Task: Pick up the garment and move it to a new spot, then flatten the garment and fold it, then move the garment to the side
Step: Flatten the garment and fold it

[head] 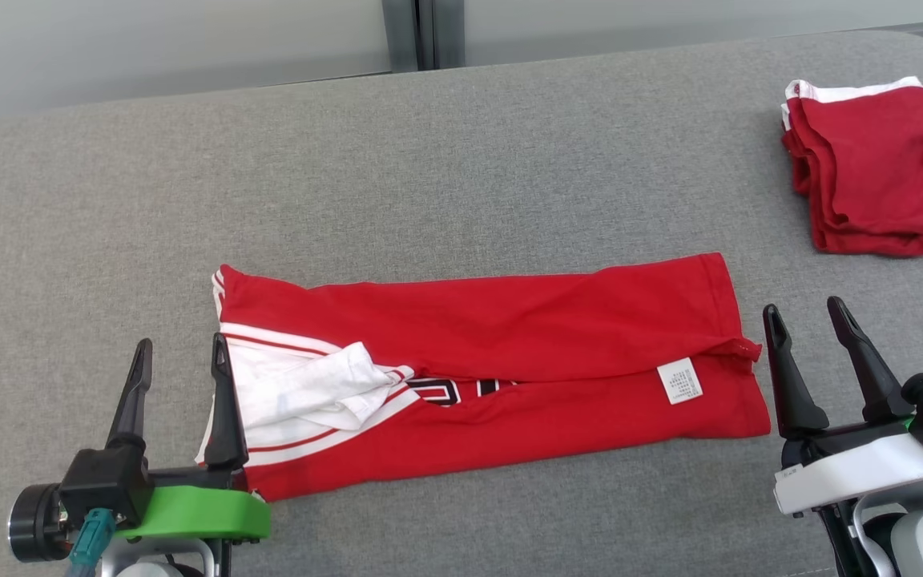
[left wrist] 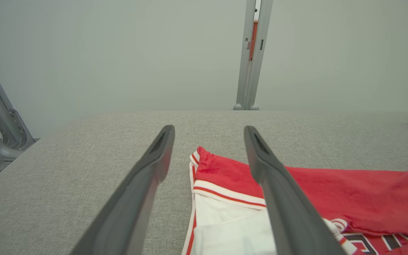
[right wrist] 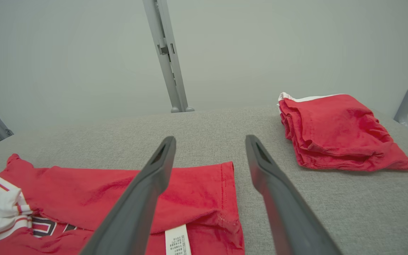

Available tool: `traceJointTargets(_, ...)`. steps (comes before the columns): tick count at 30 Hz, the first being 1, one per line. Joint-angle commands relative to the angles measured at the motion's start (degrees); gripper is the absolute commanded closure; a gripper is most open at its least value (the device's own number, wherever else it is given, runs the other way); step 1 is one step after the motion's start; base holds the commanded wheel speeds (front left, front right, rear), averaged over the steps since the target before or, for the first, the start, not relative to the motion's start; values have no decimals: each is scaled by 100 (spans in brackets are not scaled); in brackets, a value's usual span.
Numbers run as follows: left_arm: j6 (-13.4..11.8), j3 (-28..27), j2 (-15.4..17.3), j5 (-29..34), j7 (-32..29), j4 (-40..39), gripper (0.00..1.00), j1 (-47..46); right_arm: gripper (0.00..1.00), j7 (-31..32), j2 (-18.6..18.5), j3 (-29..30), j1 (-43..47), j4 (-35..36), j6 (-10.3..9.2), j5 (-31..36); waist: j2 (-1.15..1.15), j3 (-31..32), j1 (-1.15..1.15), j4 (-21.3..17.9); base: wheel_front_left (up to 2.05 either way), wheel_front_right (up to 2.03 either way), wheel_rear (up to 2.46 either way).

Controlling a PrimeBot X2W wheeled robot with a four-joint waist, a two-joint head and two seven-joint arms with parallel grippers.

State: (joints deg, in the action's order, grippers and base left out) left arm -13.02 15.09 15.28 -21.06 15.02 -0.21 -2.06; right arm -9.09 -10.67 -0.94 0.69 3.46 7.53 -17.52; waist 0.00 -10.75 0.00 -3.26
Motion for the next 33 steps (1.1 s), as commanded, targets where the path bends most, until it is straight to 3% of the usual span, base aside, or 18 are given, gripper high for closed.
traceJointTargets(1, 26, 7, 19, -9, 13, 12, 0, -49, 0, 14, 16, 17, 27, 15, -9, -30, 0, -17, 0, 11, 0, 0, 0)
traceJointTargets(11, 99, 67, -48, 86, 16, -48, 0, -378, 0, 78, -97, 148, -137, -293, -9, -149, 0, -338, 0, 176, 0, 0, 0)
traceJointTargets(20, 248, 74, -240, 248, 16, -109, 0, -760, 0, 4, -250, 114, -605, -1484, -9, -383, 0, -783, 0, 468, 0, 0, 0)
traceJointTargets(27, 350, -15, -353, 361, 16, -93, 0, -859, 0, 45, -270, -293, -989, -2376, -9, -772, 0, -917, 0, 499, 0, 0, 0)
traceJointTargets(28, 365, -31, -369, 381, 16, -90, 0, -869, 5, 79, -268, -384, -1028, -2500, -9, -864, 0, -928, 0, 491, 0, 0, 0)
traceJointTargets(29, 389, -45, -384, 397, 16, -87, 0, -877, 22, 130, -260, -467, -1041, -2587, -9, -939, 0, -934, 0, 484, 0, 0, 0)
traceJointTargets(30, 399, -65, -401, 415, 16, -81, 0, -884, 42, 175, -266, -588, -1065, -2671, -5, -1015, 0, -935, 0, 474, 0, 0, 0)
traceJointTargets(32, 449, -90, -429, 432, 16, -80, 0, -895, 72, 143, -277, -738, -1090, -2741, -5, -1199, 0, -930, 0, 453, 0, 0, 0)
traceJointTargets(33, 464, -100, -440, 450, 16, -73, 0, -895, 100, 130, -308, -786, -1097, -2772, -5, -1253, 0, -924, 0, 445, 0, 0, 0)
